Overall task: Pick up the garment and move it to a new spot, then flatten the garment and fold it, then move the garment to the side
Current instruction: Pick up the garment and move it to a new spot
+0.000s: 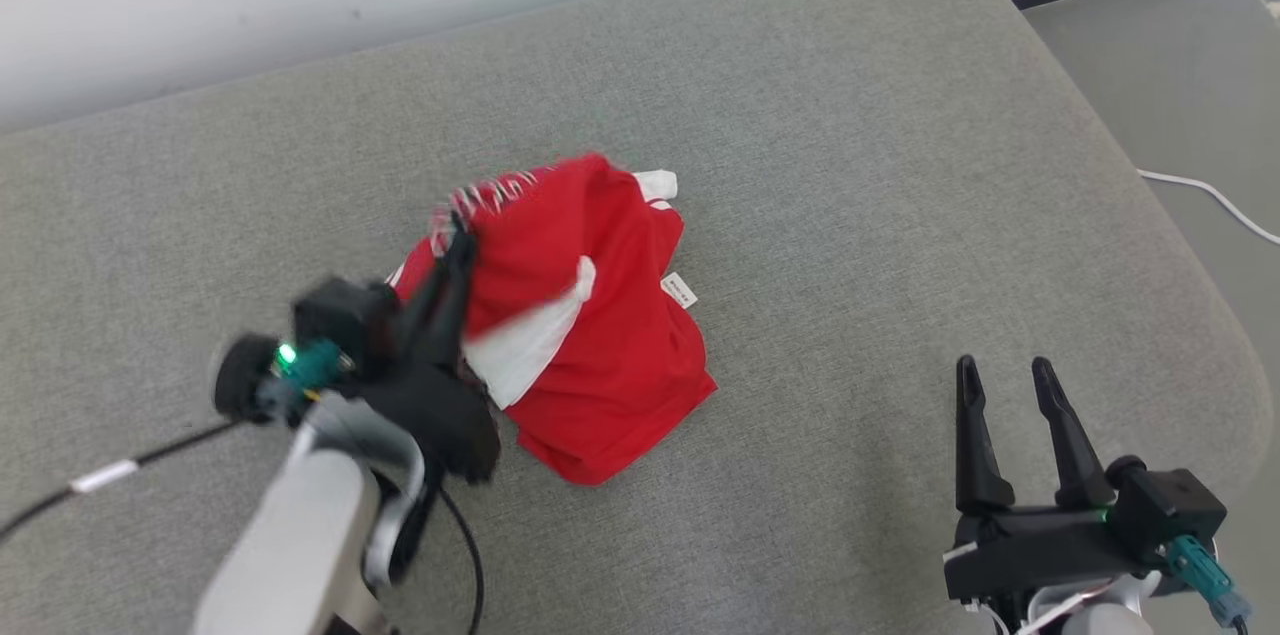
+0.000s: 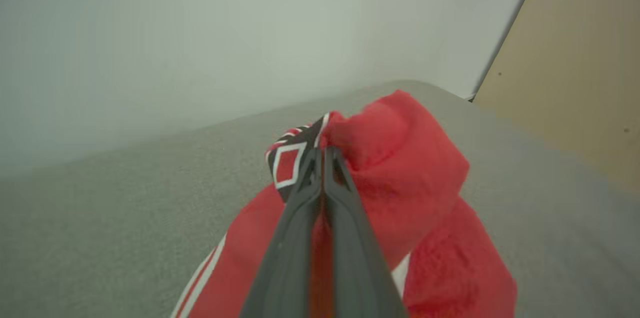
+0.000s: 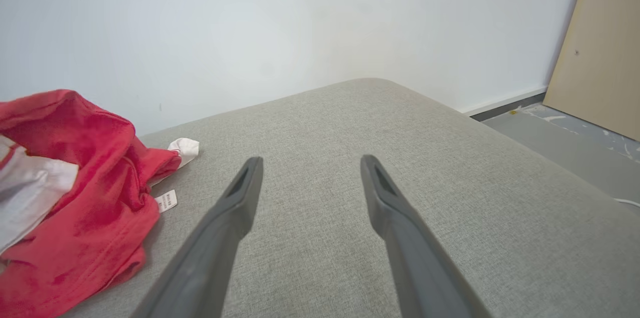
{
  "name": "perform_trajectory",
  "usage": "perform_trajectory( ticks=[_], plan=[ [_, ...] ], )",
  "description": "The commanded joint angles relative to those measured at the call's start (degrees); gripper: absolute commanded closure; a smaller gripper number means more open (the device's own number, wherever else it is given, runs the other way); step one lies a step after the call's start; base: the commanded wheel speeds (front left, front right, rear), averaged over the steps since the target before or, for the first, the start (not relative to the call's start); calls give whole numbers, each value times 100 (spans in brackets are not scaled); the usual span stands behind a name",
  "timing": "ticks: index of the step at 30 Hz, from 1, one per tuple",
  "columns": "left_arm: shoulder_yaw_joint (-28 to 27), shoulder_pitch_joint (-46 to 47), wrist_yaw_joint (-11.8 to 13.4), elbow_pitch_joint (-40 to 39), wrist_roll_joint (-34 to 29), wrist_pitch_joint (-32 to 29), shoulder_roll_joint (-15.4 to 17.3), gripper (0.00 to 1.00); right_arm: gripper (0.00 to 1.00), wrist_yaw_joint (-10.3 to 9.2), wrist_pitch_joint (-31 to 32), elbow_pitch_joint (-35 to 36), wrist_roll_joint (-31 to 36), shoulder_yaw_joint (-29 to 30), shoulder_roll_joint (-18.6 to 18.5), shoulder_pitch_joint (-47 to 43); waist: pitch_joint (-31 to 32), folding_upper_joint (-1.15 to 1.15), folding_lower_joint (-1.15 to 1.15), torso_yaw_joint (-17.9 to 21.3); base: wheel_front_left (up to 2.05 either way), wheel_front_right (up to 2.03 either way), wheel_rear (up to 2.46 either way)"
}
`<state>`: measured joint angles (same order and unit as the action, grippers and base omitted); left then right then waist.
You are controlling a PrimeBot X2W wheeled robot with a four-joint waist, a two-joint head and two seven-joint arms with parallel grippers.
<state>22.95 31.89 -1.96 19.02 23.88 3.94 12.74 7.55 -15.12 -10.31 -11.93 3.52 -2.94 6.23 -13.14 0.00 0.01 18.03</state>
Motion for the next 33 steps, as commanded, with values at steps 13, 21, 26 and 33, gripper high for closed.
perform_trajectory(
  ticks=[13, 21, 26, 33],
  plan=[
    [2, 122, 55, 173, -134, 865, -154, 0, 0, -12, -4, 88, 193, 133, 8, -123, 435, 0, -1, -615, 0, 0, 0],
    [-274, -379, 303, -403, -173, 1005, 225, 0, 0, -12, -4, 242, 311, 219, 10, -304, 787, 0, -1, -1143, 0, 0, 0],
    [-551, -961, 518, -775, -99, 1029, 544, 0, 0, -12, -4, 243, 341, 224, 9, -400, 945, 0, -1, -1407, 0, 0, 0],
    [-979, -1969, 891, -1368, -92, 1108, 788, 0, 0, -12, -4, 272, 390, 314, 9, -541, 1057, 0, -1, -1679, 0, 0, 0]
  ],
)
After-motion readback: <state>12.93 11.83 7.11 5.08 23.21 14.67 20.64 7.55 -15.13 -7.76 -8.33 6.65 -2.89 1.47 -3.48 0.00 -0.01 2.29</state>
